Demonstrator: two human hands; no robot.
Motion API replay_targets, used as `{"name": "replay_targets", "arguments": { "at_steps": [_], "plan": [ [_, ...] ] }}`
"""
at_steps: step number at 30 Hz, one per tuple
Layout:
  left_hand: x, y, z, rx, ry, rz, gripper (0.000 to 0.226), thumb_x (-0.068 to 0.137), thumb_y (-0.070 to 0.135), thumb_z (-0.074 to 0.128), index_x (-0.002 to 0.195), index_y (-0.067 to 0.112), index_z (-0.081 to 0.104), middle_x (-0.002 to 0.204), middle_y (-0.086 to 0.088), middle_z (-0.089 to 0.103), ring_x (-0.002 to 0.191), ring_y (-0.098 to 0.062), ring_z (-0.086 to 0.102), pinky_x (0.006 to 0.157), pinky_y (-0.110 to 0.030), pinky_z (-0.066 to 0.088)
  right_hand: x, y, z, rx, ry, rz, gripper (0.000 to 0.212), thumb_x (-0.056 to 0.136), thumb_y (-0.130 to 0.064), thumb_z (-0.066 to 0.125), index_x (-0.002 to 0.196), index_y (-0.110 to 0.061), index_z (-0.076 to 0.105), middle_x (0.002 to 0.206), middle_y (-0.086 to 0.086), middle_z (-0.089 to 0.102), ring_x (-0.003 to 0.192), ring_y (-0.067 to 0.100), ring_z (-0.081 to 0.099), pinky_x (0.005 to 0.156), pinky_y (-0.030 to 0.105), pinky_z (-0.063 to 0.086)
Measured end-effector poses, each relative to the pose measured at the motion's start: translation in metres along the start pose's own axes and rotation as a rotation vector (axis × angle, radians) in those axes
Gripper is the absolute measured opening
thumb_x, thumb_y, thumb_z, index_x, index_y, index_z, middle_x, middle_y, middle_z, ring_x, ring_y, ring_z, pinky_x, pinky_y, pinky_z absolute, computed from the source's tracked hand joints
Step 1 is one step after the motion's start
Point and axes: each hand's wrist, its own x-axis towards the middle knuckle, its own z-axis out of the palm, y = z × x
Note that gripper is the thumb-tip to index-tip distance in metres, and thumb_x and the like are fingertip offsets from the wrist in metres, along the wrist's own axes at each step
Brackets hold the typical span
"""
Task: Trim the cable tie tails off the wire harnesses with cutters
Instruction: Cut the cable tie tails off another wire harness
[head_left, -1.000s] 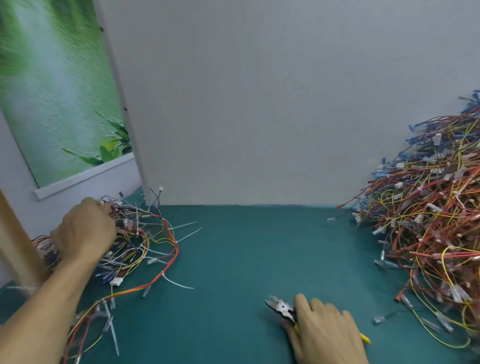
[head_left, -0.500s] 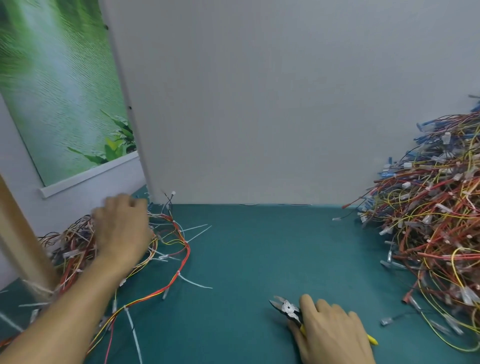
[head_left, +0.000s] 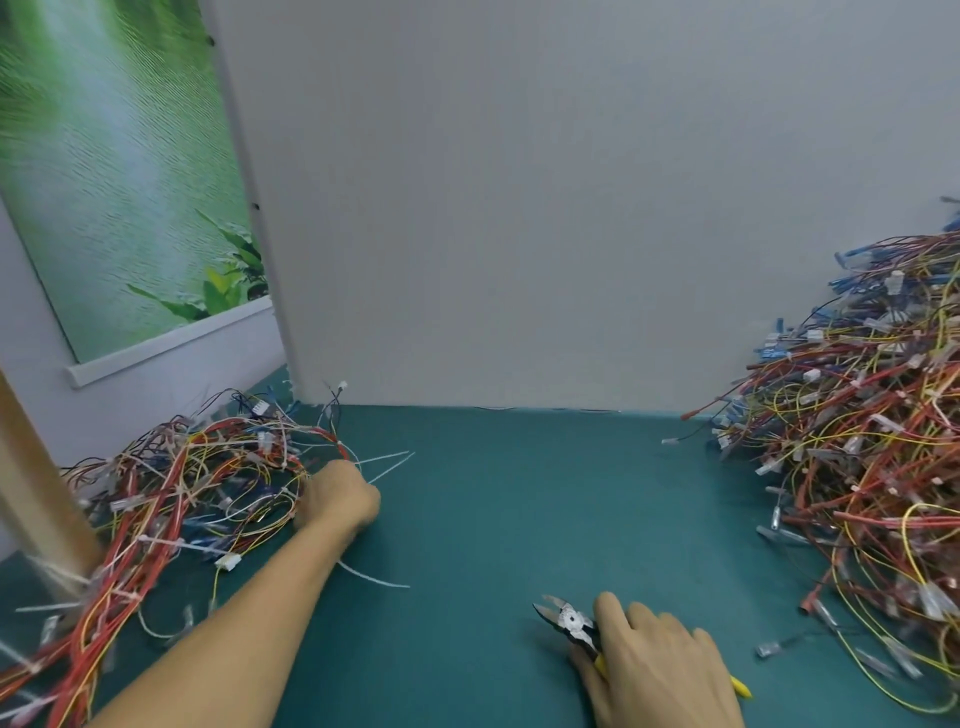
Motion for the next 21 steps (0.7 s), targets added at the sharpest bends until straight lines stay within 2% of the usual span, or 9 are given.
{"name": "replay_targets", "arguments": {
  "at_steps": [3,4,7,10,12,14,16,19,21],
  "plan": [
    [0.000,0.009,-0.019,-0.618,-0.083,-0.013,0.024,0.086,-0.002,0.061,0.109,-0.001,0.067,0.103,-0.014,0.065,0.091,-0.026,0.057,0.081,-0.038,0.050,0.003,-0.005,-0.001,-0.072,0.000,0.083,0.045,0.087,-0.069,0.041,0.094,-0.026,0.029,0.083,-0.001,0.038,0.076,0.025,0.041,0.065,0.034,0.030],
    [-0.004,0.016,-0.030,-0.729,-0.060,0.054,0.028,0.087,-0.003,0.059,0.114,0.002,0.066,0.106,-0.009,0.064,0.093,-0.022,0.056,0.082,-0.033,0.046,0.003,-0.007,-0.004,-0.086,-0.074,0.107,0.045,0.087,-0.069,0.040,0.094,-0.026,0.029,0.083,-0.001,0.038,0.076,0.025,0.040,0.066,0.034,0.030],
    [-0.024,0.036,-0.063,-0.909,0.154,0.335,0.030,0.092,0.006,0.059,0.121,0.013,0.064,0.109,0.002,0.065,0.092,-0.009,0.060,0.078,-0.016,0.045,0.008,-0.007,-0.007,-0.114,-0.077,0.099,0.054,0.073,-0.066,0.066,0.083,-0.023,0.034,0.068,-0.002,0.032,0.062,0.025,0.033,0.057,0.032,0.030],
    [-0.040,0.046,-0.071,-1.044,0.214,0.448,0.026,0.093,0.009,0.058,0.113,0.024,0.064,0.093,0.009,0.066,0.070,-0.002,0.063,0.057,-0.011,0.050,0.002,-0.005,-0.001,-0.142,-0.113,0.110,0.042,0.092,-0.067,0.025,0.098,-0.026,0.025,0.087,-0.001,0.037,0.083,0.024,0.036,0.070,0.034,0.029],
    [-0.045,0.043,-0.055,-1.151,0.003,0.196,0.019,0.095,0.002,0.053,0.105,0.016,0.060,0.085,0.001,0.061,0.061,-0.010,0.059,0.049,-0.019,0.051,0.005,0.000,0.003,-0.162,-0.138,0.124,0.040,0.093,-0.066,0.022,0.099,-0.027,0.024,0.088,-0.001,0.036,0.085,0.024,0.036,0.071,0.034,0.029],
    [-0.050,0.040,-0.039,-1.325,-0.404,-0.199,0.014,0.097,-0.002,0.044,0.091,0.005,0.054,0.076,-0.004,0.050,0.053,-0.009,0.044,0.048,-0.022,0.041,0.005,-0.002,0.002,-0.174,-0.178,0.133,0.040,0.093,-0.066,0.023,0.100,-0.027,0.023,0.090,-0.001,0.037,0.087,0.024,0.039,0.071,0.033,0.029],
    [-0.052,0.041,-0.035,-1.390,-0.499,-0.274,0.021,0.099,0.000,0.039,0.084,0.008,0.052,0.071,-0.002,0.045,0.045,-0.006,0.034,0.049,-0.023,0.030,0.007,-0.003,0.001,-0.176,-0.206,0.148,0.040,0.092,-0.067,0.023,0.099,-0.027,0.023,0.093,0.000,0.038,0.094,0.023,0.048,0.072,0.033,0.030],
    [-0.047,0.057,-0.058,-1.523,-0.176,0.160,0.023,0.097,0.004,0.044,0.094,0.018,0.062,0.074,0.004,0.050,0.047,-0.006,0.035,0.045,-0.021,0.030,0.008,-0.002,-0.001,-0.174,-0.204,0.138,0.040,0.092,-0.067,0.023,0.098,-0.027,0.023,0.088,0.000,0.037,0.091,0.023,0.046,0.071,0.034,0.030],
    [-0.043,0.065,-0.074,-1.405,0.051,0.387,0.033,0.096,0.001,0.045,0.093,0.026,0.065,0.078,0.007,0.054,0.053,-0.007,0.038,0.045,-0.020,0.033,0.007,-0.003,-0.001,-0.183,-0.216,0.145,0.041,0.093,-0.067,0.022,0.098,-0.026,0.024,0.086,-0.001,0.035,0.086,0.024,0.040,0.071,0.034,0.029]
  ]
}}
